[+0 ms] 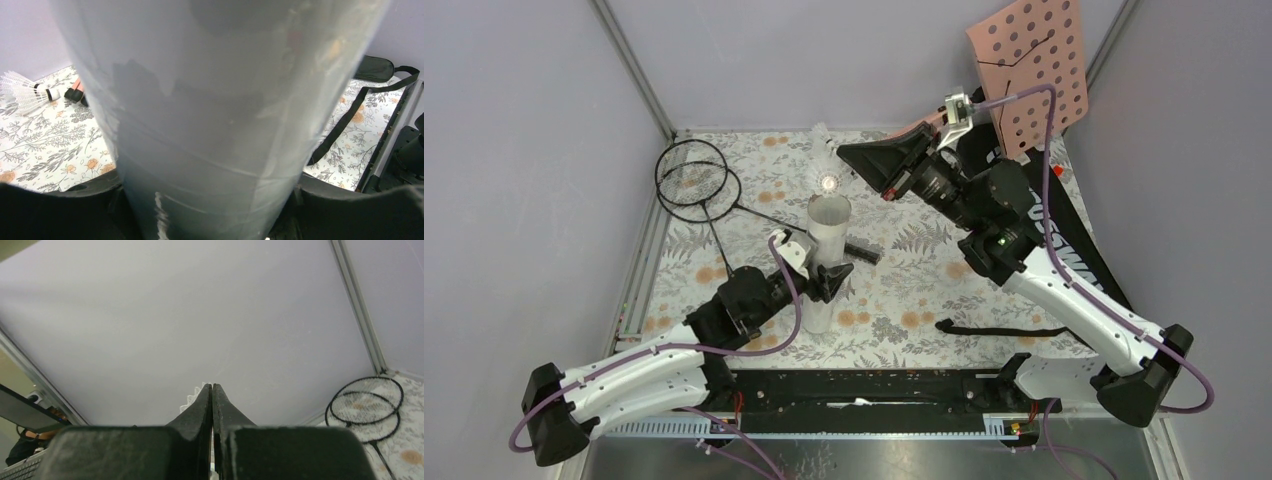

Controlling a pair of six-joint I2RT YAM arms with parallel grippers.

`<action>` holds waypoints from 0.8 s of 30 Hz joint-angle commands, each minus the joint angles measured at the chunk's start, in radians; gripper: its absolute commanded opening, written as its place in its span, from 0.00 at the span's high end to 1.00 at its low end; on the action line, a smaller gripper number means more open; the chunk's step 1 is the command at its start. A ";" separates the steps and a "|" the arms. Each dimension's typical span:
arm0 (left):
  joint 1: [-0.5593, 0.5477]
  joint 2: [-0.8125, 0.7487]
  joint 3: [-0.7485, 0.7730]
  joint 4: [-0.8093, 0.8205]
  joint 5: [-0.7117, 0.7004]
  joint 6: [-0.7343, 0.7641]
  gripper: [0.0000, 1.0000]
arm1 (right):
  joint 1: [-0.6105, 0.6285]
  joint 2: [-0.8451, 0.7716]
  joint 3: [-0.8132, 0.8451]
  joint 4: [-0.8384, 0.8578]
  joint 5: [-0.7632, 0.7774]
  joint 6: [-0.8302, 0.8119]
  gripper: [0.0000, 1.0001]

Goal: Pack up the badminton gear
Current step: Place the shuttlecock at the shuttle tube.

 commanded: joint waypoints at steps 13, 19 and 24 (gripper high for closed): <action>0.000 -0.004 -0.012 0.211 0.033 0.083 0.50 | 0.011 -0.044 -0.010 -0.053 -0.073 0.045 1.00; 0.000 -0.016 -0.041 0.301 0.072 0.107 0.50 | 0.011 -0.046 -0.038 -0.123 -0.055 0.027 1.00; 0.000 -0.022 -0.034 0.281 0.094 0.109 0.50 | 0.012 -0.075 -0.027 -0.276 -0.068 -0.147 1.00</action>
